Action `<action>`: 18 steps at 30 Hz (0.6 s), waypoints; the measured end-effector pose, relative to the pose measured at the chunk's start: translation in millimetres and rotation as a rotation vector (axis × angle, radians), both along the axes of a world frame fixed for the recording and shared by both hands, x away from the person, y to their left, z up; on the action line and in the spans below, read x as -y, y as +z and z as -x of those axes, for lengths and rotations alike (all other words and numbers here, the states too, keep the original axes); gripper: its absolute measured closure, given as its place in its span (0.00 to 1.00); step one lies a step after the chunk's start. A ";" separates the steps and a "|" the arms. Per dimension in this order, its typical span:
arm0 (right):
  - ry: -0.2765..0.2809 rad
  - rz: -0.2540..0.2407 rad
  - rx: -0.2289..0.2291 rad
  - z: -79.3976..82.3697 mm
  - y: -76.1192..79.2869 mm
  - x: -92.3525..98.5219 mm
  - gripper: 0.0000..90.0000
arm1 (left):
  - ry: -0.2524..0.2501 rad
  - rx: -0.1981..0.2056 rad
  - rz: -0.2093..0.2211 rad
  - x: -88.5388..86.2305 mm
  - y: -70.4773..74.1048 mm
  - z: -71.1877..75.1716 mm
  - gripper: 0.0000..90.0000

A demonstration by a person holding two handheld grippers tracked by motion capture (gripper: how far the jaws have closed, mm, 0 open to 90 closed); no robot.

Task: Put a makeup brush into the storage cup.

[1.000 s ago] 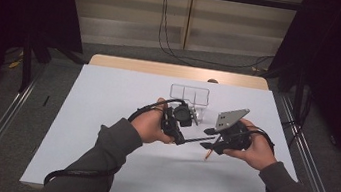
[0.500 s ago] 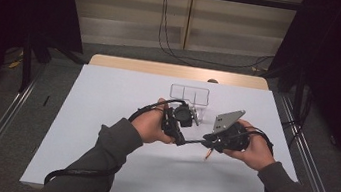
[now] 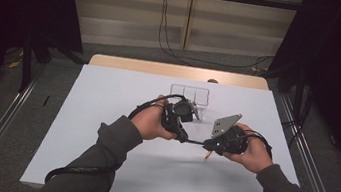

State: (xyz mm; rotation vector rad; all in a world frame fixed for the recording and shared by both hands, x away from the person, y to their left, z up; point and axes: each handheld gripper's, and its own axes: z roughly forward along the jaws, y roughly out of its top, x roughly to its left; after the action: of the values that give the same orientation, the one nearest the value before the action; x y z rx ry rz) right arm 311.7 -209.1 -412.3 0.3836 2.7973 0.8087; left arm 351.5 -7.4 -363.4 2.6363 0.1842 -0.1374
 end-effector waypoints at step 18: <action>0.009 -0.019 -0.023 2.3 -3.6 -0.5 0.95 | 0.123 0.023 0.102 -18.0 -4.9 -15.2 0.70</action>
State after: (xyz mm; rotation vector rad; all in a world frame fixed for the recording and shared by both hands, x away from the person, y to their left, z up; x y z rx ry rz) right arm 309.4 -208.5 -415.9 0.3854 2.8161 0.8383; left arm 366.8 10.7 -368.4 2.5162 0.3219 -0.0731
